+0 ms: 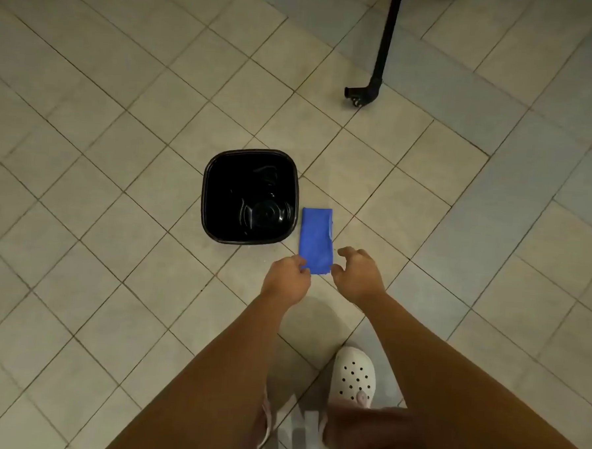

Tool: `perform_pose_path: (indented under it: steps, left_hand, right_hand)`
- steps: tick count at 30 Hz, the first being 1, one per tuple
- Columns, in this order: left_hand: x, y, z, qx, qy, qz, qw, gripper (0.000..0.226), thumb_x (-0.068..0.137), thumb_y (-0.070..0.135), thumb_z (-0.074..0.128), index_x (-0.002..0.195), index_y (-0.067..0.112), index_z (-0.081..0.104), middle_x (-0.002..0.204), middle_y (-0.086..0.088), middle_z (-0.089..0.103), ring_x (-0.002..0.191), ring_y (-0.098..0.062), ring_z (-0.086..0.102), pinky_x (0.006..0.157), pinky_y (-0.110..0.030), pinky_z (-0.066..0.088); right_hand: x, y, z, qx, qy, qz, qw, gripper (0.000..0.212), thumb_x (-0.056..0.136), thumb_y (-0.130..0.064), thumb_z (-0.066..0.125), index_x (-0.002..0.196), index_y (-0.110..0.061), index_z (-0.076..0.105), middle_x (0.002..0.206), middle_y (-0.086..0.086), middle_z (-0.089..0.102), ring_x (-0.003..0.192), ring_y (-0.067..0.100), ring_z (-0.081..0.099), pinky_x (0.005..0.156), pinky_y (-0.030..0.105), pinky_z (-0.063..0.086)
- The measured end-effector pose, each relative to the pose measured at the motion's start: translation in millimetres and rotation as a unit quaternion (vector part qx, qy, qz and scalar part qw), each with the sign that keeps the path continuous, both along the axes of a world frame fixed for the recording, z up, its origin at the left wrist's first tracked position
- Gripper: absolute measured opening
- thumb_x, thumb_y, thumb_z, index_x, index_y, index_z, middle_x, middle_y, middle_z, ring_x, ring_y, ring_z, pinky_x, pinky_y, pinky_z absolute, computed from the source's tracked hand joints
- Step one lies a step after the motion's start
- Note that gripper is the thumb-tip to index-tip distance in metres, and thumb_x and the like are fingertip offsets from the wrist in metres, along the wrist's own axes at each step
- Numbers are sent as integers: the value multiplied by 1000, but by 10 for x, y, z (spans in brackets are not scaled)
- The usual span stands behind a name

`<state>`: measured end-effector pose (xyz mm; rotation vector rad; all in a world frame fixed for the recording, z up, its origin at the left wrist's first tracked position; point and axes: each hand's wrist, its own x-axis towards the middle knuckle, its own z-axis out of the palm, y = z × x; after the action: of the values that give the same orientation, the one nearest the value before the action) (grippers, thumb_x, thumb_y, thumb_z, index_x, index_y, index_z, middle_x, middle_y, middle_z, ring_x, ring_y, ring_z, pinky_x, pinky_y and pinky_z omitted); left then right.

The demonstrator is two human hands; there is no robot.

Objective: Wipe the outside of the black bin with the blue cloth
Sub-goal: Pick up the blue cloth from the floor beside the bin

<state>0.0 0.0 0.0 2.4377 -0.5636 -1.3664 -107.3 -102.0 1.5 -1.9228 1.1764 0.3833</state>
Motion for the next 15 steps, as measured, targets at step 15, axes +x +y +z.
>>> perform_pose_path:
  steps: [15]
  left_hand:
    - [183,-363,-1327,42,18,-20,999,42,103,22,43,140,2,49,127,-12,57,101,-18,48,84,-28,38]
  right_hand:
    - [264,-179,-1304,53,29,-56,997,46,91,-18,50,136,-8,42,131,14,47,114,28,51,88,29,42]
